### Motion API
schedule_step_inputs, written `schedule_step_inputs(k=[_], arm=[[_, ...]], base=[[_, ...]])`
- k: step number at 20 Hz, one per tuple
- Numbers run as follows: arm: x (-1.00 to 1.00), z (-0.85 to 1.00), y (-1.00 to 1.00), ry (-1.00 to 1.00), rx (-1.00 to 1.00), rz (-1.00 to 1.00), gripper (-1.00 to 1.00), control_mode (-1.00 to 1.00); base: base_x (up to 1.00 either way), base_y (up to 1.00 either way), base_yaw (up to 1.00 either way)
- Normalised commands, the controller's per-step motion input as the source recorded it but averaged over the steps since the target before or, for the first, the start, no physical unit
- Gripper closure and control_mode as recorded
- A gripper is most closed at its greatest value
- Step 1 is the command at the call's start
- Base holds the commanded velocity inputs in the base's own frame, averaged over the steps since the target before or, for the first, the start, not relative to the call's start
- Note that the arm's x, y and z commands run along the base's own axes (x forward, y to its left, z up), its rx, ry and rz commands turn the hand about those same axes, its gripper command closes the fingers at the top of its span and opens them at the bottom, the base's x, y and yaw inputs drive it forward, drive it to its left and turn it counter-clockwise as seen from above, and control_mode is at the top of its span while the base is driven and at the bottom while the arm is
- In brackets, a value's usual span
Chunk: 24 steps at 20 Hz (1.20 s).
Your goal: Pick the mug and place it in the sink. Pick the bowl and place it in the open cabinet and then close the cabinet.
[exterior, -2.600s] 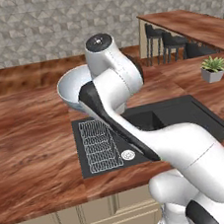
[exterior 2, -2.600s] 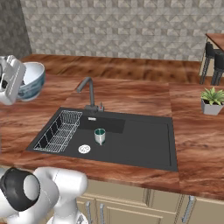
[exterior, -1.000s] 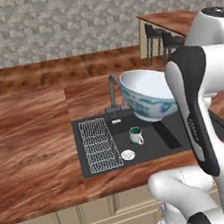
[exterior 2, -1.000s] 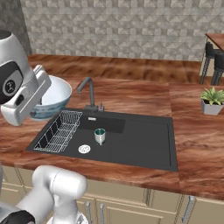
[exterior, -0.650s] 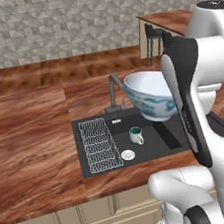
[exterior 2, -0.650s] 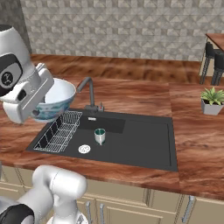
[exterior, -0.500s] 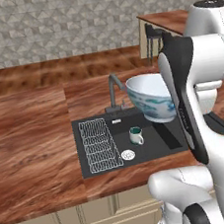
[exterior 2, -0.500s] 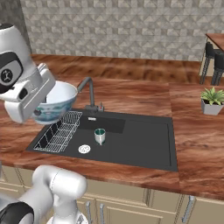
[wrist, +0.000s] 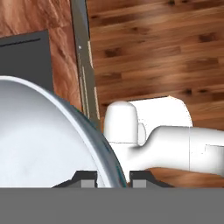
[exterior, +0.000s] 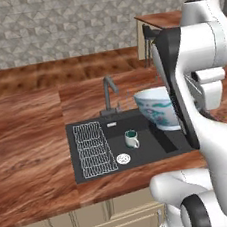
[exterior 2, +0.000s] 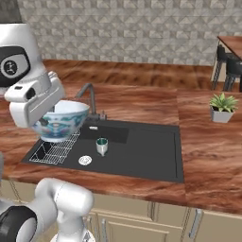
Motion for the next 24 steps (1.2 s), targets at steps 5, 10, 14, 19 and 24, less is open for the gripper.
schedule_step_inputs(k=[5,10,14,19,24], arm=[[0.00,0.00,0.00,0.00,0.00,0.00,1.00,1.00],[0.00,0.00,0.00,0.00,0.00,0.00,1.00,1.00],[0.00,0.00,0.00,0.00,0.00,0.00,1.00,1.00],[0.00,0.00,0.00,0.00,0.00,0.00,1.00,1.00],[0.00,0.00,0.00,0.00,0.00,0.00,1.00,1.00]], base=[[-0.03,-0.34,-0.76],[0.00,0.00,-0.98],[0.00,0.06,-0.91],[0.00,0.17,-0.90],[0.00,0.15,-0.92]])
